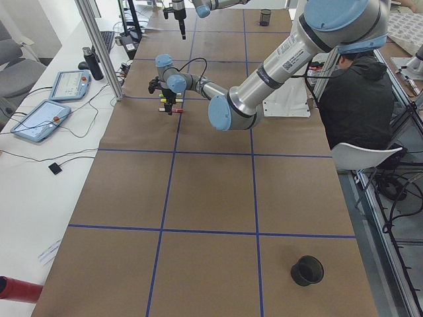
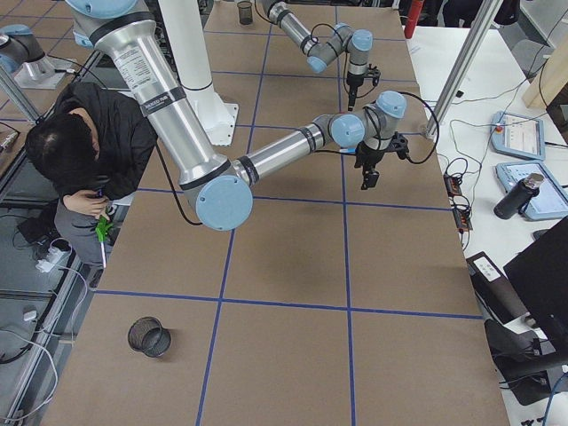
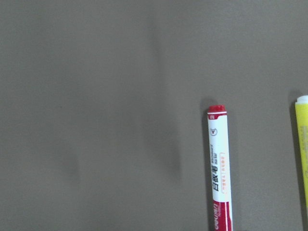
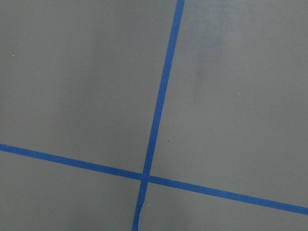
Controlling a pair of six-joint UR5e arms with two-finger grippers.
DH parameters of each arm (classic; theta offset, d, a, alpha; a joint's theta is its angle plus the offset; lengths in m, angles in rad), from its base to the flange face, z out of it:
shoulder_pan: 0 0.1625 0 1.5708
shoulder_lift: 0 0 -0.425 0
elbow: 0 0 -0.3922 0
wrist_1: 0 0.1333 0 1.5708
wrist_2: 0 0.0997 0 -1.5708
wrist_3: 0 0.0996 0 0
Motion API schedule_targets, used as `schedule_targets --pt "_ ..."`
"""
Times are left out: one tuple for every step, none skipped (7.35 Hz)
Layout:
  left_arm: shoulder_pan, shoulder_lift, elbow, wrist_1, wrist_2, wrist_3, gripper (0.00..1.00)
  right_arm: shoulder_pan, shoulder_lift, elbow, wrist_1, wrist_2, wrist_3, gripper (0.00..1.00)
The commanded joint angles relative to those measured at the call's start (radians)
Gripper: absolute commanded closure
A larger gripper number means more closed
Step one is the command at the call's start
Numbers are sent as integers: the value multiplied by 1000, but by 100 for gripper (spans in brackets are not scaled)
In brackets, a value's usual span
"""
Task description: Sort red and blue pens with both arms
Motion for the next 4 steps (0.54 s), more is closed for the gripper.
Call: schedule_targets --pt "16 -2 40 -73 13 -30 13 -5 23 -12 -1 0 16 0" --pt "22 -5 41 -74 25 -30 17 -5 25 -12 -1 0 16 0" --pt "23 -7 44 -75 25 -33 22 -5 30 -12 -1 0 16 0" --pt "26 -8 44 -75 25 -48 29 -5 30 -12 -1 0 16 0"
